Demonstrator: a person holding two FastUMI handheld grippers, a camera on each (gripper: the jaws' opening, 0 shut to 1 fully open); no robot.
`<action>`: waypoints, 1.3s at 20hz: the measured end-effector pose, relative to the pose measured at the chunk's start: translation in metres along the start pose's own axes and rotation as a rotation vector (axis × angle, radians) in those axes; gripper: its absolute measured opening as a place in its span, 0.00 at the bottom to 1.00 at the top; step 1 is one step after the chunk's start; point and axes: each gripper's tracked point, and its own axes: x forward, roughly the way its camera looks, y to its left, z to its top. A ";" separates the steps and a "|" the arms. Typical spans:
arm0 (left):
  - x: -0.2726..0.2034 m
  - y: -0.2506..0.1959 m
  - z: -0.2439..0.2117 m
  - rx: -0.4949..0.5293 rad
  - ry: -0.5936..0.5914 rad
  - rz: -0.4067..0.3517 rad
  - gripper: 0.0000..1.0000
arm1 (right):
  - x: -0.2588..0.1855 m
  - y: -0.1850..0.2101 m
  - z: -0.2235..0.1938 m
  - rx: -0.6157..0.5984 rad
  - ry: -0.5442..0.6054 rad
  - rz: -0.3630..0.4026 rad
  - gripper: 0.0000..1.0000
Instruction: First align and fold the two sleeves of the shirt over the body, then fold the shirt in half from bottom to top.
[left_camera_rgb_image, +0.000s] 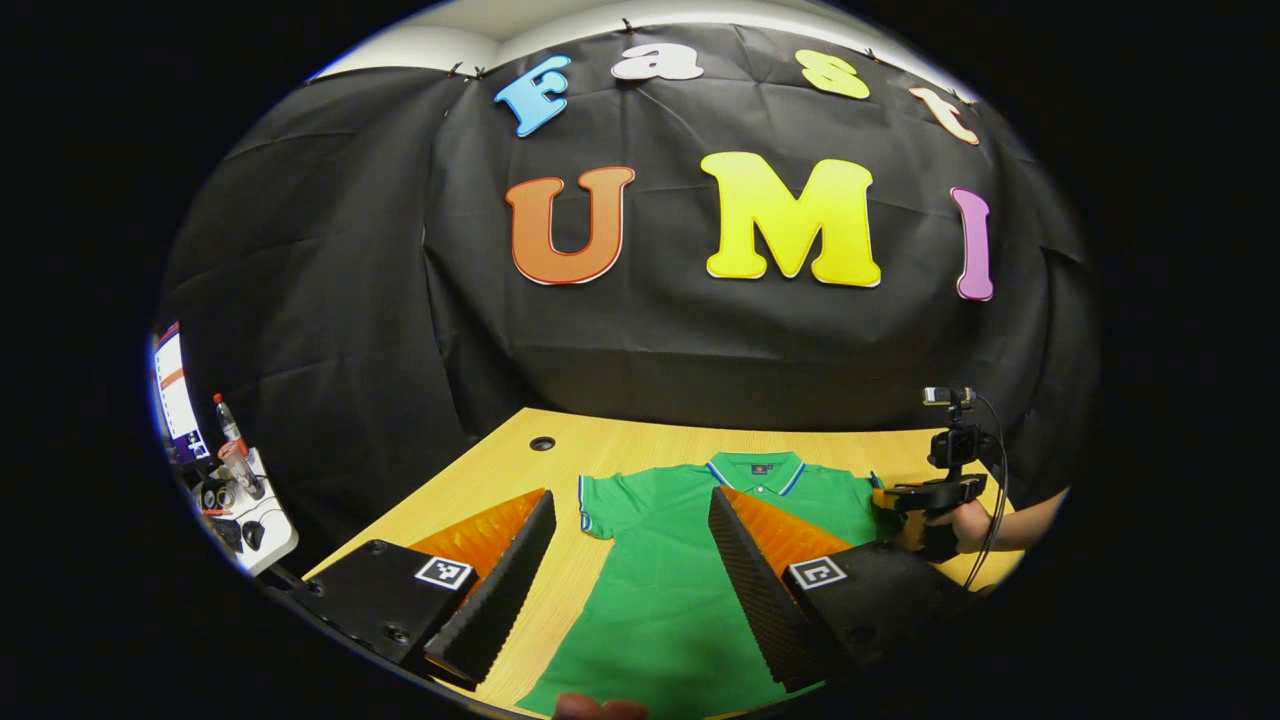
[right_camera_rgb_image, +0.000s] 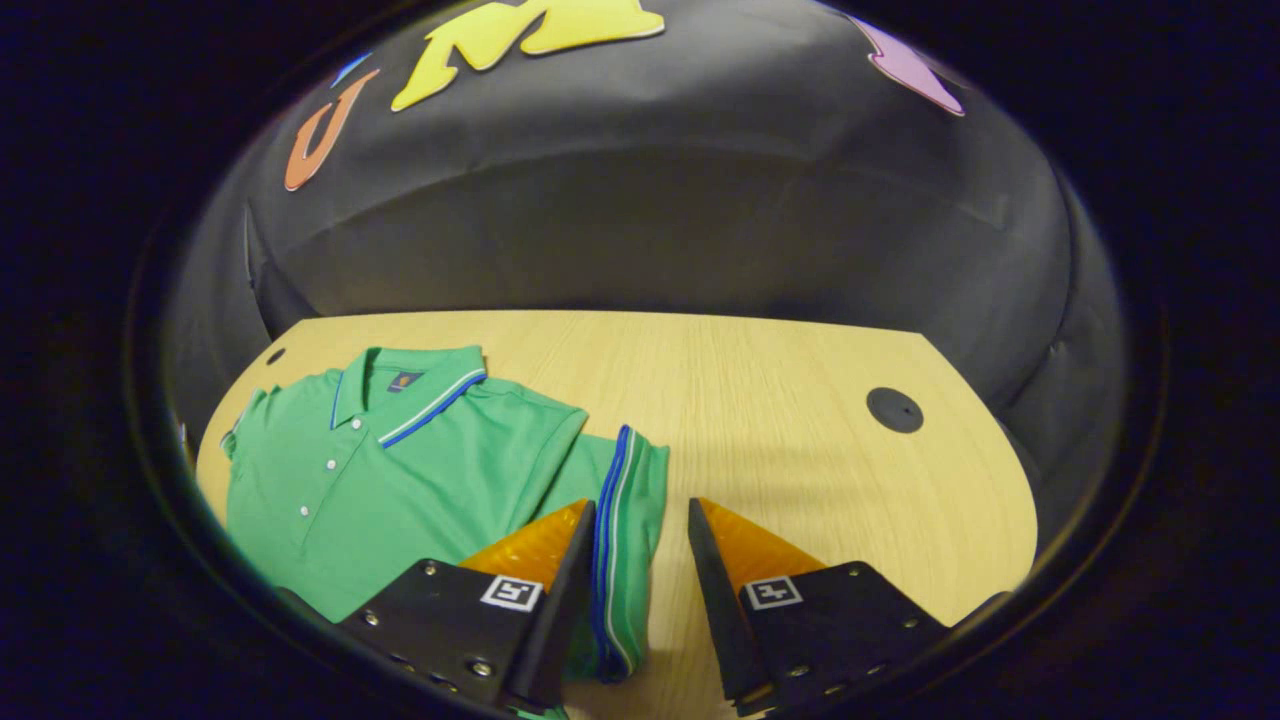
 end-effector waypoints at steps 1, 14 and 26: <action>0.002 -0.002 -0.001 0.004 0.001 -0.006 0.99 | 0.000 0.000 0.001 0.006 0.002 0.008 0.44; 0.004 0.005 0.000 0.001 0.004 -0.031 0.99 | -0.034 -0.004 0.038 0.157 -0.052 0.014 0.04; 0.009 0.069 -0.001 -0.077 -0.015 0.030 0.99 | -0.084 0.136 0.085 -0.048 -0.125 0.142 0.04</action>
